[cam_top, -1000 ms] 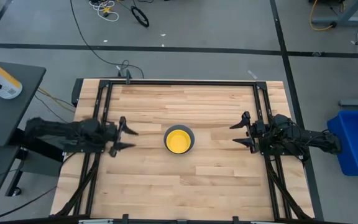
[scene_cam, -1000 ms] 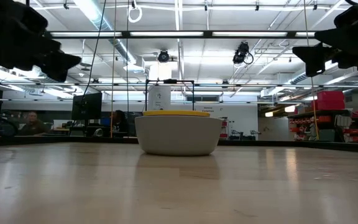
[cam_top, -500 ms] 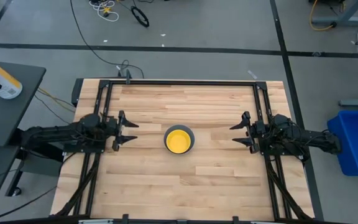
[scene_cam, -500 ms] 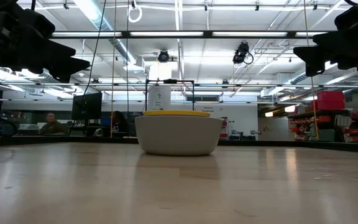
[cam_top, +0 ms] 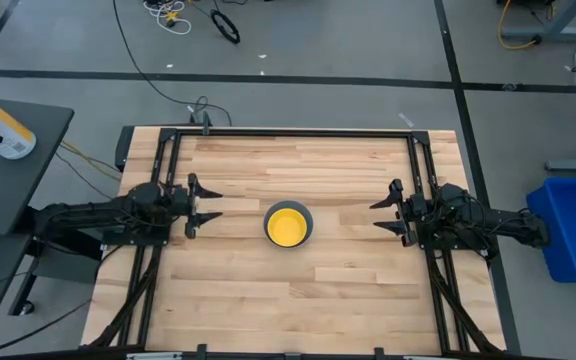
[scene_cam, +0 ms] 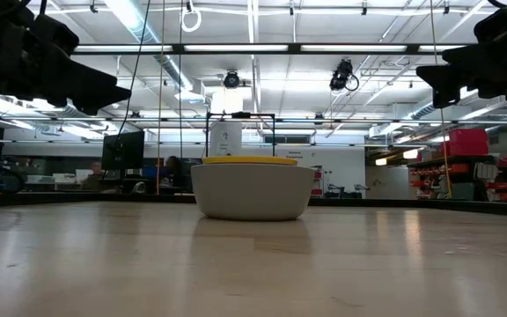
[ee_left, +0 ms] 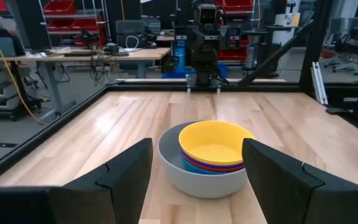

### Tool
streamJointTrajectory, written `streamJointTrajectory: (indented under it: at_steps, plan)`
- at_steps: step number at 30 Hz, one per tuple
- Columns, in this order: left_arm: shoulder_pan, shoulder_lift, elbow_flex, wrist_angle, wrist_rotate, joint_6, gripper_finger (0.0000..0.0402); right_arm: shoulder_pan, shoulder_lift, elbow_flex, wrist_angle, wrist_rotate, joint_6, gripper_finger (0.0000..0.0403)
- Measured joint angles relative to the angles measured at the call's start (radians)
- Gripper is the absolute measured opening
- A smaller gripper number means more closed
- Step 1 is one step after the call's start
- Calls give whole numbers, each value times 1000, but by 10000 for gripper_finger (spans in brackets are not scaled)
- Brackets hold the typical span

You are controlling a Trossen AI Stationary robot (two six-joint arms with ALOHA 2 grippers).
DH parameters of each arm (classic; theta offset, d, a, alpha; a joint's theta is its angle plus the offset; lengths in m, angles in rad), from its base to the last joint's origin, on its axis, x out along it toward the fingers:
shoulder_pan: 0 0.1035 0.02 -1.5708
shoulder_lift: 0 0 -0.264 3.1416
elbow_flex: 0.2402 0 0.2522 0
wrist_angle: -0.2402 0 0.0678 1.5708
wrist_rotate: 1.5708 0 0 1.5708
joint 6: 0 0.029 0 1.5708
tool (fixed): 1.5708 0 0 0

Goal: Nest bowls inside each other
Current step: Return to Home Position

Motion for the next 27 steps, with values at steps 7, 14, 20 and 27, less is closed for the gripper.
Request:
streamJointTrajectory:
  at_steps: [7, 14, 20, 27]
  plan:
    - [0, 0, 0, 1, -1, 2, 258, 0, 0, 0, 0, 0, 8, 237]
    - [0, 0, 0, 1, -2, 59, 255, 0, 0, 0, 0, 0, 8, 252]
    - [0, 0, 0, 2, -2, 105, 254, 0, 0, 0, 0, 0, 8, 263]
    - [0, 0, 0, 3, -2, 131, 254, 0, 0, 0, 0, 0, 8, 273]
